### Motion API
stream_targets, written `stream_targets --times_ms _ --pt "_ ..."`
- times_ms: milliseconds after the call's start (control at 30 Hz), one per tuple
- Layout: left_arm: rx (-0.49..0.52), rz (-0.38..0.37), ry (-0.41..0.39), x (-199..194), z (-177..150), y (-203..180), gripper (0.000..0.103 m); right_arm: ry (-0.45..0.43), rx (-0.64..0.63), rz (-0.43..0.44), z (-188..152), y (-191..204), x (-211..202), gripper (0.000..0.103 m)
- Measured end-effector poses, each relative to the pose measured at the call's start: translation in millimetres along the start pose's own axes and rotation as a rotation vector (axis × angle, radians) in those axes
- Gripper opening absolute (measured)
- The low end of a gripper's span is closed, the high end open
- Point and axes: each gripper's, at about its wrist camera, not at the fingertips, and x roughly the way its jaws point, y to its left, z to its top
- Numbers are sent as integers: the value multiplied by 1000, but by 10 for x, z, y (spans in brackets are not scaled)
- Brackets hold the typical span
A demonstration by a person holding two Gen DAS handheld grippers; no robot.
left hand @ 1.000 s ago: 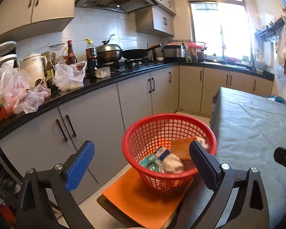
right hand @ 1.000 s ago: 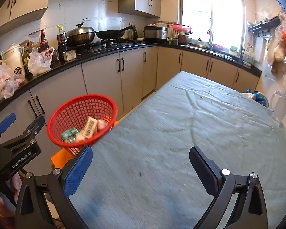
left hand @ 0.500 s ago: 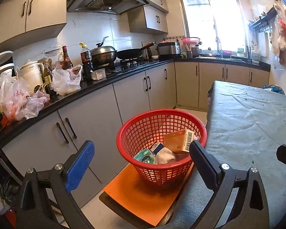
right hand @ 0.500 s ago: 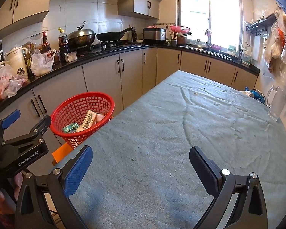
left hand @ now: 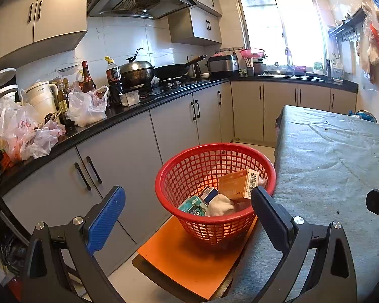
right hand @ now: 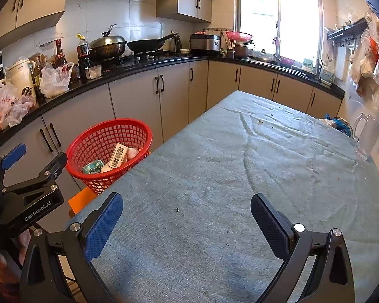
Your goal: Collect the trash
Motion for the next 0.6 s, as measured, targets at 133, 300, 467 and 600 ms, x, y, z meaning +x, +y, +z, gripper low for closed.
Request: stream_targets --times_ms 133,300,467,600 --pt "-1 -1 -1 8 0 8 99 6 -6 -3 5 22 23 103" --pt "-1 -3 2 14 -4 12 99 12 -6 -4 10 19 45 103" --pt "-3 -5 4 27 -12 22 99 17 -7 -3 -4 13 67 103" --pt "-1 -3 5 40 -25 21 99 19 -8 -1 -9 24 63 103"
